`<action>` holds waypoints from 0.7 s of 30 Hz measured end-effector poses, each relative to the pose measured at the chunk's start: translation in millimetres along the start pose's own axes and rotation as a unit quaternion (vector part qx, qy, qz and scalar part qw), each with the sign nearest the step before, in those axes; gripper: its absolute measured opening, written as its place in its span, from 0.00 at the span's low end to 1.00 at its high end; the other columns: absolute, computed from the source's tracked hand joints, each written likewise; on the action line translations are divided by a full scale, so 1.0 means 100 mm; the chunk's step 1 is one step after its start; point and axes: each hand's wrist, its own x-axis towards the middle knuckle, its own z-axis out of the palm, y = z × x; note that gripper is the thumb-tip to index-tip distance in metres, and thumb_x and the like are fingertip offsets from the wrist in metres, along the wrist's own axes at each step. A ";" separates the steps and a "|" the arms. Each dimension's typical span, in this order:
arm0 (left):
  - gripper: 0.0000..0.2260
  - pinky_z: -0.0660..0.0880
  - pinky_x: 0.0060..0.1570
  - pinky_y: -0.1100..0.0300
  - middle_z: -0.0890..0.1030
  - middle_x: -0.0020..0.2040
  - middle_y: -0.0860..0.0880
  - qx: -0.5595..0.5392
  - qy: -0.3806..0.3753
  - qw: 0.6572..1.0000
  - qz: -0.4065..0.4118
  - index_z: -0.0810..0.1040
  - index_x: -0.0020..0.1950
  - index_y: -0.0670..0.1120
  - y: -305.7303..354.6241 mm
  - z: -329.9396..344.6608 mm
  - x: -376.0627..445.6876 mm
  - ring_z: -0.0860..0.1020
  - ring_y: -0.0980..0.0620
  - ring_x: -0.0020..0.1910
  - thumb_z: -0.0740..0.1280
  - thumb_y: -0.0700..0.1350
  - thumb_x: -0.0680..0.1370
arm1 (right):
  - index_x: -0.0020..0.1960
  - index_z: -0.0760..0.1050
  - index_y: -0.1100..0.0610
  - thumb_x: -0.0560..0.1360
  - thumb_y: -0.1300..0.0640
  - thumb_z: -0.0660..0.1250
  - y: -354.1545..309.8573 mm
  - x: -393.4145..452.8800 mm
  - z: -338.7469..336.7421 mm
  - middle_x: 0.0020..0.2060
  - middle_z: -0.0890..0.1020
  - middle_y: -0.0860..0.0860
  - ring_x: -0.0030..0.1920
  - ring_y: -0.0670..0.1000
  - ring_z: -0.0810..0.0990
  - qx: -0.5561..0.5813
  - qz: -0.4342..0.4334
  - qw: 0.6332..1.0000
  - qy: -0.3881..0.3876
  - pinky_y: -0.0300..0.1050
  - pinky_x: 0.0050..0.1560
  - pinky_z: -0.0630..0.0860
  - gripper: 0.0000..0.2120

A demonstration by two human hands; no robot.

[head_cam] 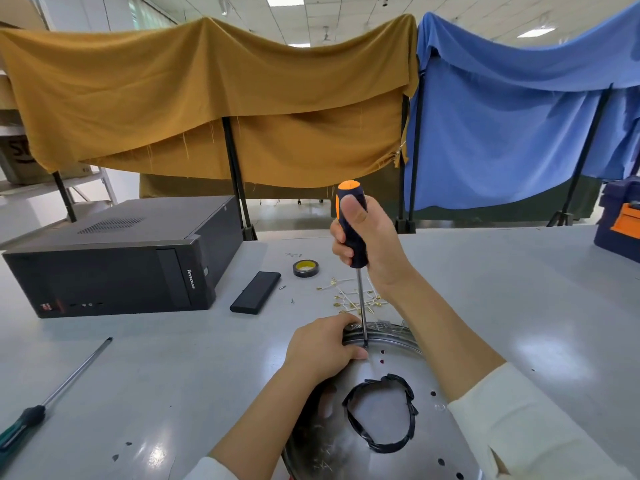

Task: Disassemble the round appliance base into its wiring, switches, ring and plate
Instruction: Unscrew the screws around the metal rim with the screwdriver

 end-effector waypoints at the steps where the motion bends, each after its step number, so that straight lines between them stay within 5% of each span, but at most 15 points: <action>1: 0.25 0.69 0.55 0.60 0.76 0.62 0.59 0.001 0.000 1.000 0.001 0.69 0.66 0.61 0.00 0.00 0.00 0.73 0.55 0.62 0.69 0.60 0.70 | 0.52 0.65 0.58 0.67 0.43 0.72 0.02 0.00 0.00 0.32 0.71 0.50 0.27 0.47 0.67 -0.022 -0.010 1.000 0.018 0.39 0.28 0.67 0.26; 4: 0.25 0.69 0.56 0.60 0.76 0.62 0.59 0.004 0.002 1.000 0.002 0.68 0.66 0.61 0.00 0.00 -0.01 0.73 0.55 0.62 0.68 0.60 0.70 | 0.53 0.64 0.57 0.71 0.54 0.72 0.08 -0.03 0.04 0.33 0.74 0.52 0.28 0.46 0.72 -0.067 -0.048 0.993 0.079 0.38 0.30 0.72 0.19; 9: 0.25 0.68 0.53 0.61 0.77 0.61 0.60 -0.002 0.002 1.000 -0.003 0.69 0.66 0.62 -0.02 -0.01 0.00 0.74 0.55 0.61 0.69 0.60 0.70 | 0.49 0.72 0.55 0.74 0.46 0.63 0.09 -0.06 0.01 0.36 0.76 0.52 0.34 0.46 0.75 -0.108 -0.060 0.988 0.095 0.40 0.35 0.75 0.13; 12: 0.24 0.68 0.53 0.61 0.77 0.61 0.60 0.001 0.002 1.000 -0.003 0.69 0.65 0.62 -0.01 -0.01 0.00 0.74 0.55 0.60 0.69 0.60 0.70 | 0.53 0.70 0.58 0.74 0.39 0.57 0.08 -0.06 -0.01 0.35 0.74 0.51 0.30 0.47 0.71 -0.051 -0.043 0.995 0.080 0.40 0.33 0.71 0.22; 14: 0.24 0.67 0.52 0.62 0.77 0.61 0.59 0.002 0.004 1.000 -0.002 0.69 0.65 0.62 0.00 -0.01 0.00 0.74 0.55 0.61 0.69 0.60 0.70 | 0.54 0.65 0.57 0.69 0.36 0.61 0.06 -0.06 -0.01 0.35 0.73 0.52 0.29 0.46 0.69 -0.030 -0.039 0.995 0.088 0.40 0.31 0.69 0.27; 17: 0.24 0.67 0.52 0.61 0.77 0.61 0.59 0.006 0.006 1.000 -0.001 0.69 0.65 0.62 0.00 -0.01 -0.01 0.74 0.54 0.61 0.69 0.60 0.70 | 0.52 0.61 0.56 0.66 0.43 0.69 0.07 -0.05 -0.02 0.36 0.72 0.53 0.29 0.48 0.69 -0.069 -0.049 0.990 0.113 0.42 0.32 0.70 0.26; 21: 0.24 0.67 0.52 0.62 0.76 0.62 0.59 0.007 0.006 1.000 -0.002 0.69 0.65 0.62 0.00 -0.01 -0.01 0.73 0.54 0.61 0.68 0.60 0.70 | 0.51 0.67 0.58 0.74 0.44 0.61 0.09 -0.06 -0.06 0.38 0.76 0.53 0.32 0.48 0.75 -0.087 -0.068 0.986 0.121 0.42 0.34 0.73 0.17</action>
